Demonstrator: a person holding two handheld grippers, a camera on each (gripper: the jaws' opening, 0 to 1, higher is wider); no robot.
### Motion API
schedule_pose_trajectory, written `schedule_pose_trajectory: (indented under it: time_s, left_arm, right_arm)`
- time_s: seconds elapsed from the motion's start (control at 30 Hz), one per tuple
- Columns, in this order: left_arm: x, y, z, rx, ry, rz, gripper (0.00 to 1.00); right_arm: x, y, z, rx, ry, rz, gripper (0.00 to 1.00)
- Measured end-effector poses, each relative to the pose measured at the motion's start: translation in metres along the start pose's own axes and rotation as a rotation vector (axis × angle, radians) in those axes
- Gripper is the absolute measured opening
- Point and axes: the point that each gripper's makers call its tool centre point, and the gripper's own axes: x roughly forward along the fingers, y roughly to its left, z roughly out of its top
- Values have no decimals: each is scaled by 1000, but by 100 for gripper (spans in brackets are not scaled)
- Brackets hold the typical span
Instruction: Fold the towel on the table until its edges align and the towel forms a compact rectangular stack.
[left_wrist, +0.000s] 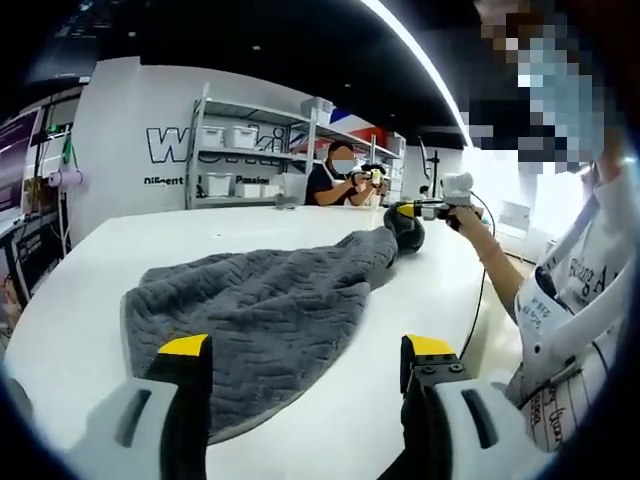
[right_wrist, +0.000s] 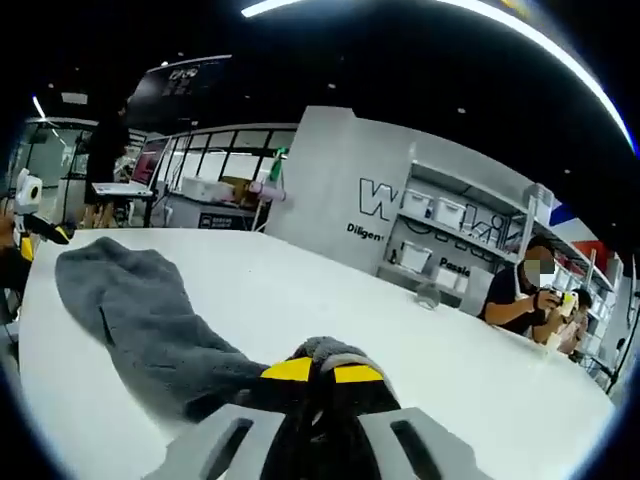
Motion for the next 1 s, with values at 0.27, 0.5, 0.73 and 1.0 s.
schedule_pose_trajectory:
  time_s: [0.27, 0.5, 0.73, 1.0]
  left_arm:
    - [-7, -9, -1, 32, 10, -13, 81]
    - [-5, -10, 5, 16, -35, -10, 81]
    - [4, -14, 26, 8, -94, -42, 78]
    - [14, -20, 34, -9, -117, -78, 78]
  right_arm:
    - [-6, 15, -1, -8, 15, 53, 4]
    - [-5, 4, -10, -55, 77, 42, 8]
    - [1, -39, -45, -230, 250, -106, 11]
    - [-17, -85, -95, -139, 514, -246, 81]
